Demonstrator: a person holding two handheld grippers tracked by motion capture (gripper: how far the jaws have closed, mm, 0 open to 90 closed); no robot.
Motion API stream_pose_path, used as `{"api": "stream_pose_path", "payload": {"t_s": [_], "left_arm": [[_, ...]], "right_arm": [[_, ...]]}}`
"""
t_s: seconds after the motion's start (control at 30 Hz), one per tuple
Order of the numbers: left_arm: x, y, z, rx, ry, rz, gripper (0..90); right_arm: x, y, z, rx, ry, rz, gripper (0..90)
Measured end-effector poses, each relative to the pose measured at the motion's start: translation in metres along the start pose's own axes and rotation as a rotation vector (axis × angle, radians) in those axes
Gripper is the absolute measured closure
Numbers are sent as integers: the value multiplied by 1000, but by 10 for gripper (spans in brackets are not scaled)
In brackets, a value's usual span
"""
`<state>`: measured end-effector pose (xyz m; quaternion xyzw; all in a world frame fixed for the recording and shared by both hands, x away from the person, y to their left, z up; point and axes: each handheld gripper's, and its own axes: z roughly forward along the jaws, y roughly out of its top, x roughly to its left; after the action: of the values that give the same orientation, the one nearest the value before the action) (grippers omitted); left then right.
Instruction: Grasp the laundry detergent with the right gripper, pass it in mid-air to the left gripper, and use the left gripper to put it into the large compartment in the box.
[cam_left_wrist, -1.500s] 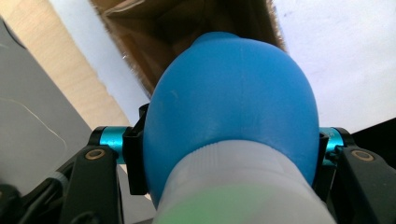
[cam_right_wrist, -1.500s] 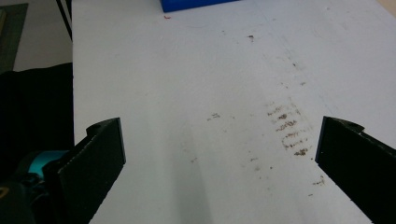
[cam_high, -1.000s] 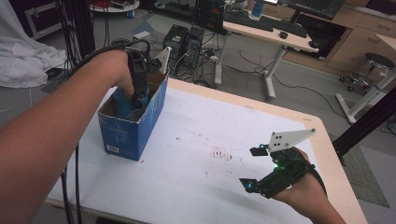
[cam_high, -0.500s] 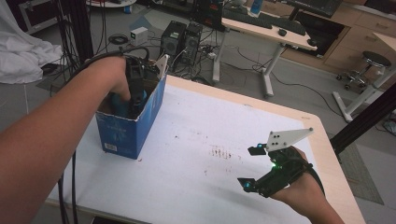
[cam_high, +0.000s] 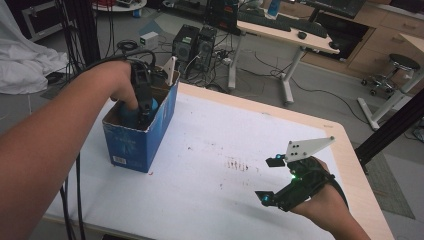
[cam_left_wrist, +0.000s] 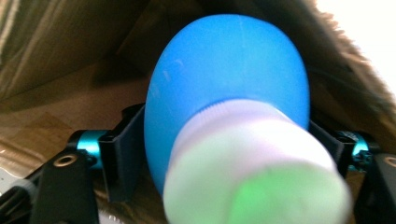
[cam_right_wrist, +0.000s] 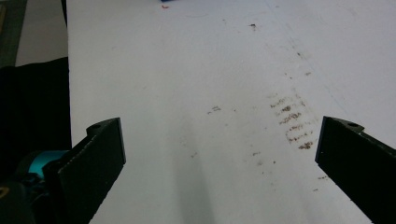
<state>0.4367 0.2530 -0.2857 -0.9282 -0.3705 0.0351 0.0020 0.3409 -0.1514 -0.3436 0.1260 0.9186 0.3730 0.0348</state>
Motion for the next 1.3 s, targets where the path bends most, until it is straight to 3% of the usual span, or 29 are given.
{"api": "stream_pose_path", "payload": {"t_s": [0.43, 0.6, 0.67, 0.8, 0.87, 1.13, 1.3], "left_arm": [[-21, -4, -53, -30, 50, 46, 143], [-32, -4, -73, -45, 72, 63, 125], [-43, -2, -86, -64, 81, 92, 110], [-53, 1, -94, -74, 70, 125, 94], [-67, 7, -98, -77, 59, 172, 72], [-111, 26, -99, -56, 48, 334, 61], [-129, 37, -96, -56, 23, 388, 53]], "right_arm": [[-6, 6, -8, 2, 12, 5, 9], [-12, 17, -21, 42, 31, -16, 9], [-15, 20, -27, 68, 57, -16, 9], [-19, 24, -36, 133, 76, -25, 9], [-24, 27, -43, 186, 79, -37, 9], [-33, 37, -66, 309, 68, -52, 9], [-38, 45, -79, 401, 50, -87, 9]]}}
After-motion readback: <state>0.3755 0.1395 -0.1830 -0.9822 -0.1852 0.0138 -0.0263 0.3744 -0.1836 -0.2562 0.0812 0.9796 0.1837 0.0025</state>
